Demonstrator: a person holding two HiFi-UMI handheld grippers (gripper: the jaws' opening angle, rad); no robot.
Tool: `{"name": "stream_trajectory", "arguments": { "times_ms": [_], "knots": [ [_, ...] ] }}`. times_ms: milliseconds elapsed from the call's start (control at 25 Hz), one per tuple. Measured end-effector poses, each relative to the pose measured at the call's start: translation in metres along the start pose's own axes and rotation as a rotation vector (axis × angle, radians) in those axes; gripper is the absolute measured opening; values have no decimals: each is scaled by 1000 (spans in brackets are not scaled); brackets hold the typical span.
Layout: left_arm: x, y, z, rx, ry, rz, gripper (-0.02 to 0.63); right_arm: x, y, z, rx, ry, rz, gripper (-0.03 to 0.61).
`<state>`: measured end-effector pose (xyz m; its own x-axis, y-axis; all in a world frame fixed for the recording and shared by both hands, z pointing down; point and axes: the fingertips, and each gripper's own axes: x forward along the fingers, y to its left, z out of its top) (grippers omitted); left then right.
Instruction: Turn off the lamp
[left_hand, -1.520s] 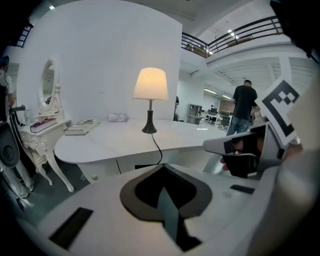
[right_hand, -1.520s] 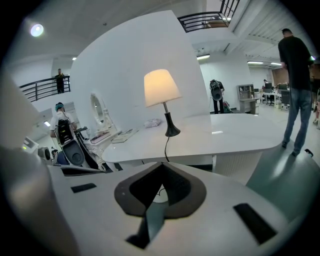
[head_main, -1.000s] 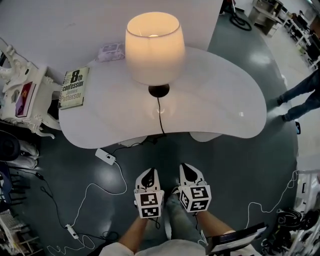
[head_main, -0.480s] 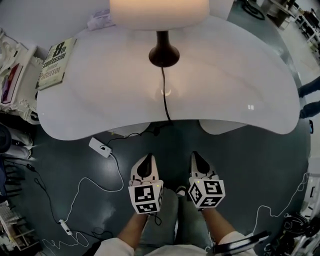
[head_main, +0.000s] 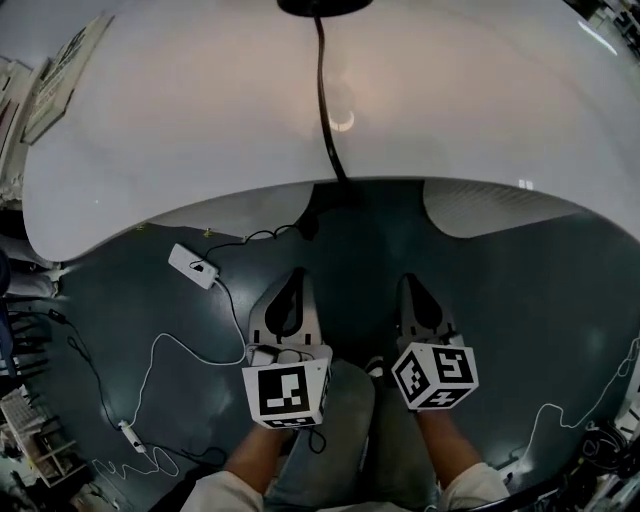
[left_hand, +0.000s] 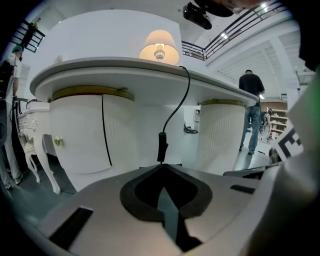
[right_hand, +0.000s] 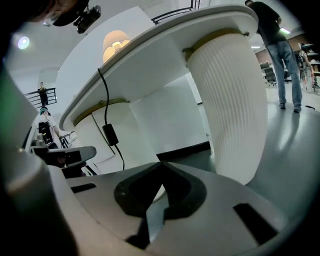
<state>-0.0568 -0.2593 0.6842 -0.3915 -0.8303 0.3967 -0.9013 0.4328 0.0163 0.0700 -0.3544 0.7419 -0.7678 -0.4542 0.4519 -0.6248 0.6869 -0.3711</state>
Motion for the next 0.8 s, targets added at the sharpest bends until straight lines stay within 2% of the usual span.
{"name": "stream_trajectory", "arguments": {
  "times_ms": [160,360,560,600,720,800],
  "knots": [
    [7,1,-2,2,-19,24,9,0,-2,-13,11,12,-8,0],
    [10,3,-2,48,-18,42,9,-8,2,-10,5,25,-15,0],
    [13,1,6,102,1,-1,12,-19,21,2,-27,52,6,0],
    [13,0,9,106,-1,-9,26,-22,24,5,-31,55,11,0],
    [16,-7,15,122,-7,-41,119,-29,34,15,-42,59,24,0],
    [21,-9,15,147,-2,-48,143,-32,40,21,-53,60,33,0]
  ]
}}
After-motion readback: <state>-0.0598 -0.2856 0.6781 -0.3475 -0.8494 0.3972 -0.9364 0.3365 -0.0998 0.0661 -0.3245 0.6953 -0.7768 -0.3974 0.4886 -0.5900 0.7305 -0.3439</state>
